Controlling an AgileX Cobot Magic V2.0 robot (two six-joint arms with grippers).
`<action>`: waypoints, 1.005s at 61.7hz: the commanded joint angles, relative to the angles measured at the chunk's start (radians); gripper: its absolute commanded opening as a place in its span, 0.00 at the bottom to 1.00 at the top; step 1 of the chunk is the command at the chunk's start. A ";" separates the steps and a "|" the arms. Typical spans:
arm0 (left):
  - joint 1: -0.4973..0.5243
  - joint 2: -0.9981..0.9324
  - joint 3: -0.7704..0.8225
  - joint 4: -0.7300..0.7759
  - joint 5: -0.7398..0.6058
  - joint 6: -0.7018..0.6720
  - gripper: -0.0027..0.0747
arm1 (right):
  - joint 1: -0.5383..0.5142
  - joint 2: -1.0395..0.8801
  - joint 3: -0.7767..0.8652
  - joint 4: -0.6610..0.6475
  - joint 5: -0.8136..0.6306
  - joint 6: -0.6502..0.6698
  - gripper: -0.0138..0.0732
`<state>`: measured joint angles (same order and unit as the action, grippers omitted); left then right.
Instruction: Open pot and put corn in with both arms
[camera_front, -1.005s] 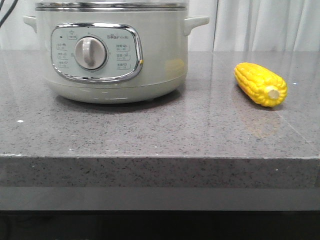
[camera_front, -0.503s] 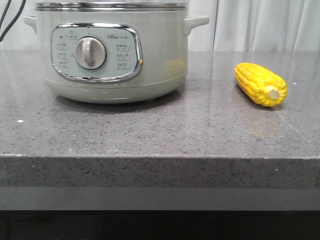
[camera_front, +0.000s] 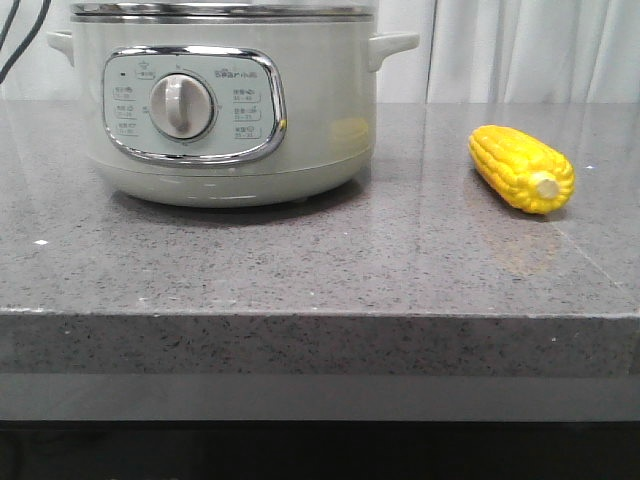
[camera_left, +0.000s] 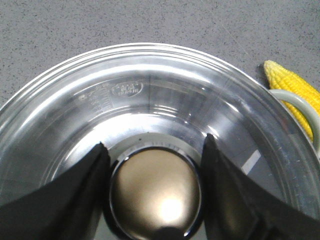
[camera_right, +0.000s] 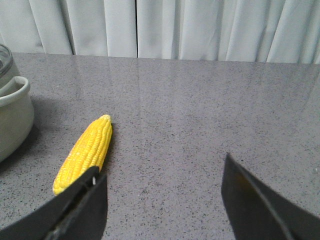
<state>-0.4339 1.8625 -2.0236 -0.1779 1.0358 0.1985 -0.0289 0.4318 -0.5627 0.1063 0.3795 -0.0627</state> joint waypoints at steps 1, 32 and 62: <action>-0.006 -0.069 -0.034 0.017 -0.052 0.002 0.28 | -0.004 0.015 -0.035 -0.006 -0.076 -0.006 0.74; 0.025 -0.195 -0.042 0.011 -0.113 0.002 0.28 | -0.004 0.015 -0.035 -0.006 -0.076 -0.006 0.74; 0.331 -0.213 -0.042 0.011 0.023 0.000 0.28 | -0.004 0.016 -0.035 -0.006 -0.076 -0.006 0.74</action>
<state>-0.1585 1.7240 -2.0239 -0.1500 1.1410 0.2008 -0.0289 0.4318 -0.5627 0.1063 0.3795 -0.0627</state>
